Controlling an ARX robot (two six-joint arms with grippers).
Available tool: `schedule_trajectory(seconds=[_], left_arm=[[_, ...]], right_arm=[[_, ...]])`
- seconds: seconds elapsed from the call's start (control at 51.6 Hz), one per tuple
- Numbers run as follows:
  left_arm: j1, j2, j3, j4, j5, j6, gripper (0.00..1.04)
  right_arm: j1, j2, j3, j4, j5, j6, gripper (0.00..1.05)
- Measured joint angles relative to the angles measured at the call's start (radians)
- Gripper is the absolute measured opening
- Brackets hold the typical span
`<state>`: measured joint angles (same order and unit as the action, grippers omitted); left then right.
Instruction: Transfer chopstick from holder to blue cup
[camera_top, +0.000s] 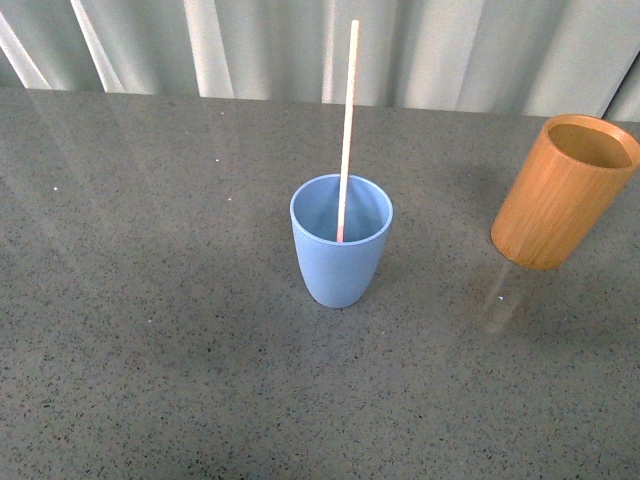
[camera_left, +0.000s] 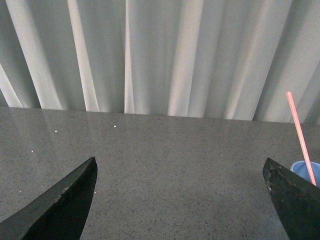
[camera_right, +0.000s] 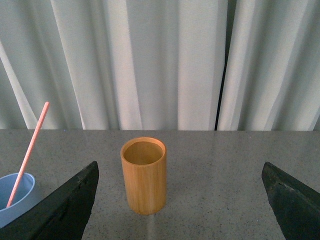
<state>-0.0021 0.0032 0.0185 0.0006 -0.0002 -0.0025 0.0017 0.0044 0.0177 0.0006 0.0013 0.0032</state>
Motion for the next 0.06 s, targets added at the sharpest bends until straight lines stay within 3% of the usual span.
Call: schedule_trajectory(seconds=[0.058], left_arm=[[0.000, 0.000, 0.000, 0.000, 0.000, 0.000, 0.98]], right_arm=[[0.000, 0.000, 0.000, 0.000, 0.000, 0.000, 0.95]])
